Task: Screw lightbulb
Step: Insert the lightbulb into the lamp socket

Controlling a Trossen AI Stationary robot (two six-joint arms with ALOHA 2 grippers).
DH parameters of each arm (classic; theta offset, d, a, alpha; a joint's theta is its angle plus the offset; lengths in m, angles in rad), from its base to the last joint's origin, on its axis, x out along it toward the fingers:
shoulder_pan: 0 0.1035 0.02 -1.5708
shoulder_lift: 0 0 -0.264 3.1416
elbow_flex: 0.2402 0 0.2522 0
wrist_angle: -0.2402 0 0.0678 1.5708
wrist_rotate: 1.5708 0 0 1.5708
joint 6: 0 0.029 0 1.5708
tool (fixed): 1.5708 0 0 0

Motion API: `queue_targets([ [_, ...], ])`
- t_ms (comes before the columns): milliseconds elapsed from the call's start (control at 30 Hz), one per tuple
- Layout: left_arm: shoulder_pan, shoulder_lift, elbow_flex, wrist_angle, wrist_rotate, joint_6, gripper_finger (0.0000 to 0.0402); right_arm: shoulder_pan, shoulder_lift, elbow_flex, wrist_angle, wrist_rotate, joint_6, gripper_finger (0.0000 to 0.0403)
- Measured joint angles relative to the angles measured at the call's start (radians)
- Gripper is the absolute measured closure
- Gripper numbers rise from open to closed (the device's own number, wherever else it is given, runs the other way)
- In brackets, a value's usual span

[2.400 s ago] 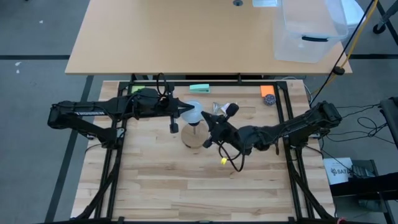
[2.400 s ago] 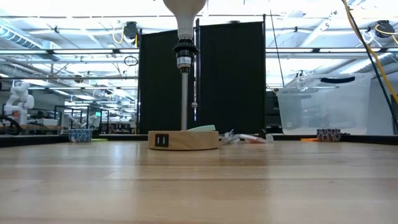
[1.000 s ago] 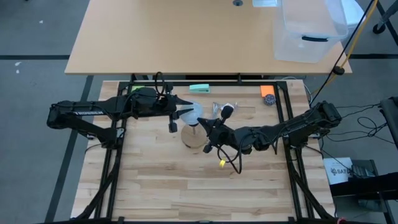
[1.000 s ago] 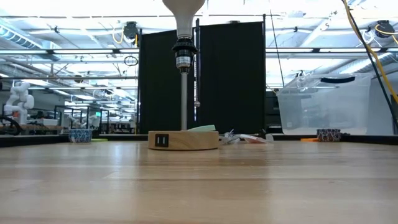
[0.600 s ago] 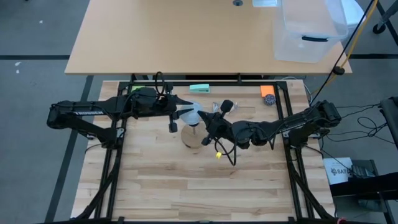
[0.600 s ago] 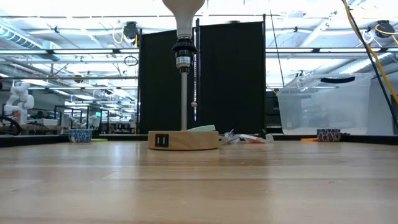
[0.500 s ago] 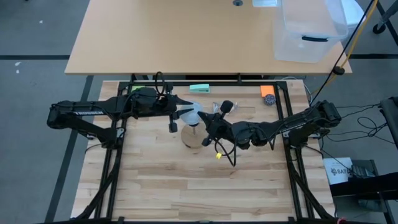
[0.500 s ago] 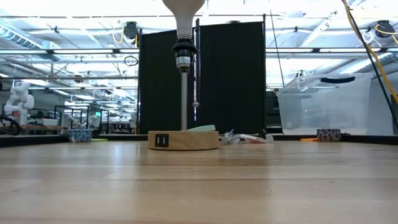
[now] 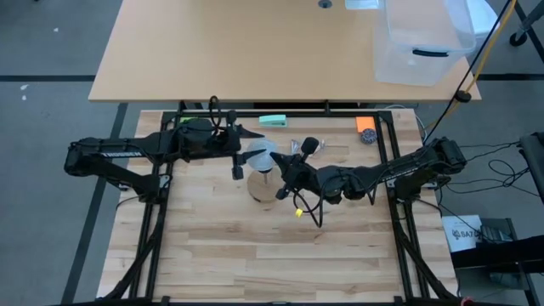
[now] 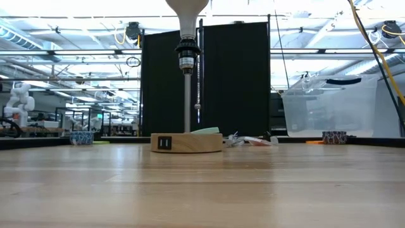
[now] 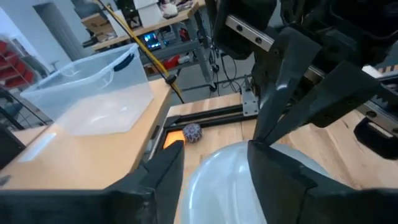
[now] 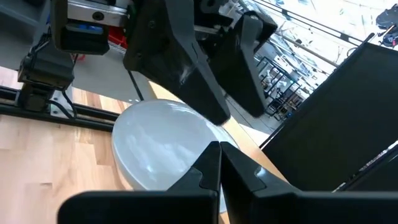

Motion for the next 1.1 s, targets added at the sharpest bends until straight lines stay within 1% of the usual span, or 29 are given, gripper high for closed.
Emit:
queue_targets([
  [133,0.0,-0.067,0.0,-0.015,-0.008,0.029,0.021,0.011,-0.001,0.0,0.005,0.012,-0.022,0.0403],
  [267,0.0,-0.184,0.001,-0.078,-0.006,0.02,0.021,0.039,-0.006,0.0,0.059,0.097,-0.089,0.0403],
  [333,-0.001,-0.239,-0.011,-0.105,0.0,0.006,0.021,0.048,-0.006,0.0,0.084,0.121,-0.106,0.0403],
  [533,-0.029,-0.397,-0.168,-0.102,0.004,-0.03,0.021,0.062,-0.006,-0.015,0.101,0.112,-0.05,0.0403],
  [633,-0.042,-0.461,-0.288,-0.03,0.001,-0.053,0.021,0.07,-0.006,-0.048,0.102,0.109,-0.008,0.0403],
  [700,-0.043,-0.495,-0.368,0.026,0.0,-0.06,0.021,0.076,-0.006,-0.076,0.135,0.118,0.015,0.0403],
  [800,-0.043,-0.54,-0.484,0.142,-0.005,-0.064,0.021,0.098,-0.007,-0.138,0.231,0.187,0.018,0.0403],
  [867,-0.043,-0.557,-0.557,0.238,-0.007,-0.07,0.021,0.122,-0.013,-0.196,0.31,0.218,0.004,0.0403],
  [967,-0.038,-0.562,-0.645,0.346,-0.007,-0.073,0.021,0.155,-0.034,-0.306,0.474,0.213,0.003,0.0403],
  [1100,-0.037,-0.552,-0.715,0.451,-0.007,-0.104,0.021,0.156,-0.04,-0.435,0.699,0.21,-0.009,0.0403],
])
